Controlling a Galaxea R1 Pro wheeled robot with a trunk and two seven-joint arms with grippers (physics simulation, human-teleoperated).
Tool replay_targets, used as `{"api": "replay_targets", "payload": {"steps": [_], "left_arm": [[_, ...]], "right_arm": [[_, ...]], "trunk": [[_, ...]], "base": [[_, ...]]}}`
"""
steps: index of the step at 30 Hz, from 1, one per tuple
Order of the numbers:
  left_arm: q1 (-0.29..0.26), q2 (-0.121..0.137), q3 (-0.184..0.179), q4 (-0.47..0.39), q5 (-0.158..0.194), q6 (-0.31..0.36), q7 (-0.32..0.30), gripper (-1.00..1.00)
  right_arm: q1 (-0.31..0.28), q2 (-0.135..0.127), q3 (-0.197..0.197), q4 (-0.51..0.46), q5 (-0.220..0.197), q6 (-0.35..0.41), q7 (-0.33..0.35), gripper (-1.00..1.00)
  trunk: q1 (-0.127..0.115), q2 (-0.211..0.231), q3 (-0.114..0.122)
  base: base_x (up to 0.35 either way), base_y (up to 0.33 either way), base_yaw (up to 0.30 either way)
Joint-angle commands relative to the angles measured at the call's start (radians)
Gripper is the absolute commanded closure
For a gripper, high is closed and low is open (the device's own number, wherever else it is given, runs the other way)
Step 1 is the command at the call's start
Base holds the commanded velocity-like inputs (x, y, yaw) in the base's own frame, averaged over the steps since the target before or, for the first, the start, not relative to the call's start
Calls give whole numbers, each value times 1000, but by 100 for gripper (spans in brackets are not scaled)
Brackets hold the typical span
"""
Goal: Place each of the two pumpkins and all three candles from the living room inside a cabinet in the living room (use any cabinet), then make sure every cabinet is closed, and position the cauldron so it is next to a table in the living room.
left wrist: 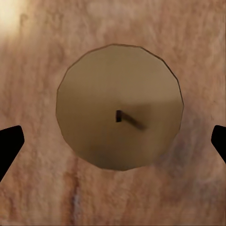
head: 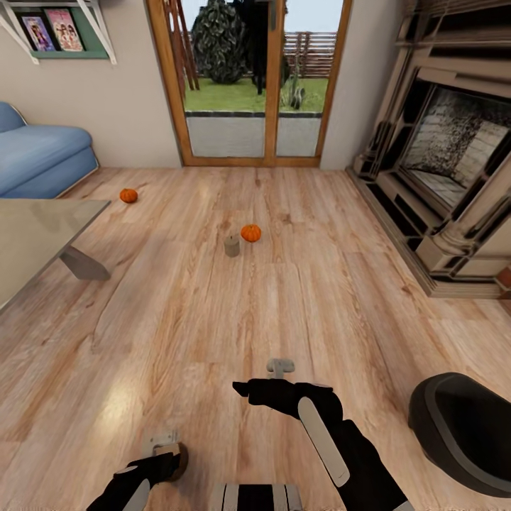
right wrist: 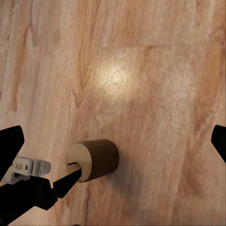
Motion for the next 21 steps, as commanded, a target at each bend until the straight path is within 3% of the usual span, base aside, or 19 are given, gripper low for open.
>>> {"api": "replay_targets", "payload": {"steps": [1, 9, 21], "left_arm": [[0, 1, -6, -2, 11, -4, 10, -100], [0, -4, -14, -2, 12, -21, 9, -100], [0, -8, -24, -2, 12, -22, 9, -100]], "right_arm": [[0, 0, 0, -1, -1, 4, 0, -100], [0, 0, 0, -1, 0, 4, 0, -100], [0, -1, 0, 1, 1, 4, 2, -100]], "trunk": [[0, -1, -5], [4, -2, -36], [6, -4, -55]], "base": [[0, 0, 0], [0, 0, 0], [0, 0, 0]]}}
